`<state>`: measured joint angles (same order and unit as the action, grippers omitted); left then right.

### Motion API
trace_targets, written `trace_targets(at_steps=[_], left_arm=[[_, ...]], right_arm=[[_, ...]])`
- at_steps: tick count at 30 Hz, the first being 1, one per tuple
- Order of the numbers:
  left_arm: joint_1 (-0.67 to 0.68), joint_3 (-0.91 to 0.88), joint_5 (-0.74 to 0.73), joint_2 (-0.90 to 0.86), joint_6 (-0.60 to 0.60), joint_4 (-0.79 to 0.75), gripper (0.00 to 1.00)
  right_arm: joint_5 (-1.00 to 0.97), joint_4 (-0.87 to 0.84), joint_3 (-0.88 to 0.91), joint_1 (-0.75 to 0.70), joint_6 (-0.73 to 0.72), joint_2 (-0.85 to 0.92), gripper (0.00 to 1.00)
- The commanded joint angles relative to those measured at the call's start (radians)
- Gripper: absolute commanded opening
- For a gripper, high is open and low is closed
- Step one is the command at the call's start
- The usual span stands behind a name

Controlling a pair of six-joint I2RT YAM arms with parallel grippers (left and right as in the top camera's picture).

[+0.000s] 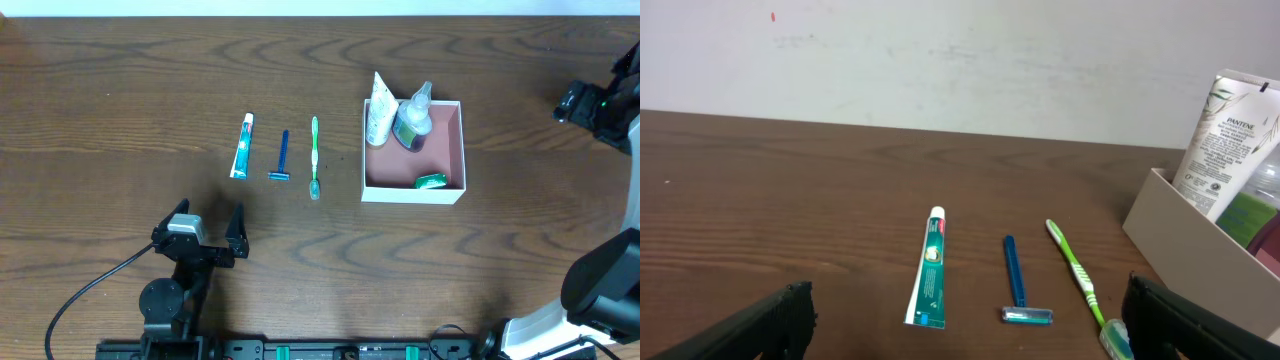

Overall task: Pack container
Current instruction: 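Withdraw the right gripper away from the box to the right, then reach the left gripper forward over the Colgate toothpaste tube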

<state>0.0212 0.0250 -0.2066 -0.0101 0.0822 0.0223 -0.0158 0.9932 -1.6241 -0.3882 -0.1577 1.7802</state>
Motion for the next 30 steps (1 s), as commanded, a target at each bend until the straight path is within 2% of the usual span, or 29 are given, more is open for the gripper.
trace_targets(at_steps=[1,7,15,19,24,28,30], left_arm=[[-0.004,-0.021,-0.014,0.005,0.002,0.028,0.98],[-0.004,-0.021,-0.019,0.005,0.003,0.027,0.98],[-0.004,-0.017,-0.276,-0.002,0.010,0.021,0.98],[-0.004,0.036,-0.303,-0.049,0.009,0.103,0.98],[-0.004,0.231,-0.302,-0.254,-0.027,0.262,0.98],[-0.004,0.480,-0.303,-0.521,-0.126,0.476,0.98],[-0.003,0.588,-0.311,-0.647,-0.130,0.572,0.98]], right_arm=[[-0.006,-0.063,0.085,-0.005,-0.021,0.008,0.99],[-0.006,-0.125,0.161,-0.004,-0.021,0.008,0.99],[-0.006,-0.120,0.163,-0.004,-0.021,0.008,0.99],[-0.006,-0.120,0.163,-0.004,-0.021,0.008,0.99],[-0.006,-0.120,0.163,-0.004,-0.021,0.008,0.99],[-0.006,-0.120,0.163,-0.004,-0.021,0.008,0.99],[-0.006,-0.120,0.163,-0.004,-0.021,0.008,0.99]])
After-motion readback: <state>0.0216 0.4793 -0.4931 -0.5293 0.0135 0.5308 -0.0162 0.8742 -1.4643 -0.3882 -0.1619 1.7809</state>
